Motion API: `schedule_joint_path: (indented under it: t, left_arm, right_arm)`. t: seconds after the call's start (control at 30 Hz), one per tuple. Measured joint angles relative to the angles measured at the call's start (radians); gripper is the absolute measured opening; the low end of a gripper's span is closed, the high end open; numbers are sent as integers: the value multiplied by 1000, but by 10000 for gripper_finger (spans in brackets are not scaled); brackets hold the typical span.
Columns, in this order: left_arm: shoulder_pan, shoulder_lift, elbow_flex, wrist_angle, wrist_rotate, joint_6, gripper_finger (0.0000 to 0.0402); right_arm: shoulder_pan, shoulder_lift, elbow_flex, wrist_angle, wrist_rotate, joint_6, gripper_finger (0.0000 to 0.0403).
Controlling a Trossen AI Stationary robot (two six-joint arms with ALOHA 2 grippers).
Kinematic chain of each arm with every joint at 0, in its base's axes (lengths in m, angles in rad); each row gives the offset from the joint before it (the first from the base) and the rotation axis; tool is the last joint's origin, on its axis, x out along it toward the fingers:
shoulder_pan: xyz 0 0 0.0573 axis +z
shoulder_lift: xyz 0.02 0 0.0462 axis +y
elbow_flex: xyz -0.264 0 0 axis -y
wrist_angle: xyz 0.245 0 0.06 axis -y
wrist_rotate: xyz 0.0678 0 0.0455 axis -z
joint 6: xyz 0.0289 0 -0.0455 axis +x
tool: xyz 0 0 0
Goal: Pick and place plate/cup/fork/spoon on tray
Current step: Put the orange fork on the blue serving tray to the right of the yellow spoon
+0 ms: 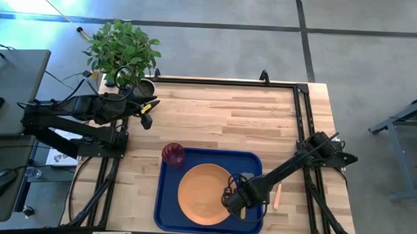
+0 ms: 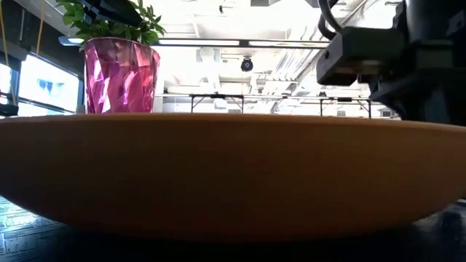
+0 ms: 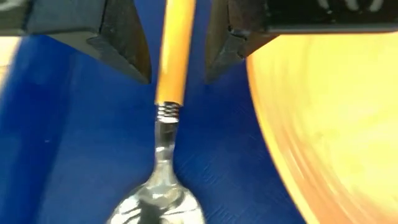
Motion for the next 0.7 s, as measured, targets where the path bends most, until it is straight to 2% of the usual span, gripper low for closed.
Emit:
schedule_joint_path:
  t: [0.13, 0.37, 0.5, 0.63, 0.7]
  left_arm:
    - [0, 0, 0, 0, 0, 0, 81]
    - [0, 0, 0, 0, 0, -1, 81]
    - [0, 0, 0, 0, 0, -1, 81]
    - [0, 0, 0, 0, 0, -1, 81]
    - [0, 0, 0, 1, 0, -1, 81]
  right_arm:
    - [0, 0, 47, -107, 1, 6, 150]
    - [0, -1, 165, -358, 6, -18, 140]
    - [1, -2, 224, -535, 48, -20, 140]
    - [1, -3, 255, -690, 58, -37, 140]
    - [4, -9, 254, -708, 58, -56, 140]
